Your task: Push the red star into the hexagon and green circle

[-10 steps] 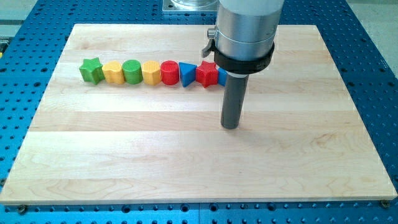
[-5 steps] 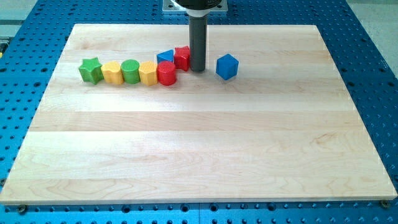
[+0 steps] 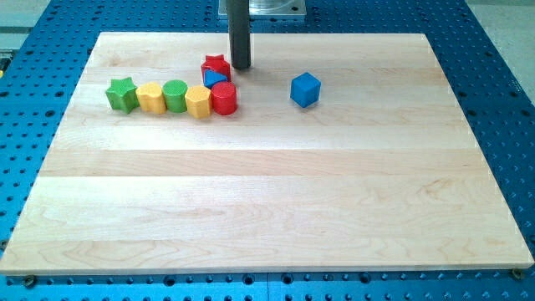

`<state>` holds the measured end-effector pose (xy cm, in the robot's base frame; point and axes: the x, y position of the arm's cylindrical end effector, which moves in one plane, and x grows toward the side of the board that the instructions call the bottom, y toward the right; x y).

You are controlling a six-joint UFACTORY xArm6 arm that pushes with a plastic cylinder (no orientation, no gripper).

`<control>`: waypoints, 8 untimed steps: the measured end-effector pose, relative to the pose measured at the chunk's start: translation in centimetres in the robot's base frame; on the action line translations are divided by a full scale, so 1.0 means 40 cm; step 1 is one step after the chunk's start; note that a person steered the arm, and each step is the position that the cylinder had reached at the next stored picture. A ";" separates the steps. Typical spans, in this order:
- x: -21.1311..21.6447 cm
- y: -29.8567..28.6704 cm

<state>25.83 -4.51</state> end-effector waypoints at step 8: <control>0.199 -0.078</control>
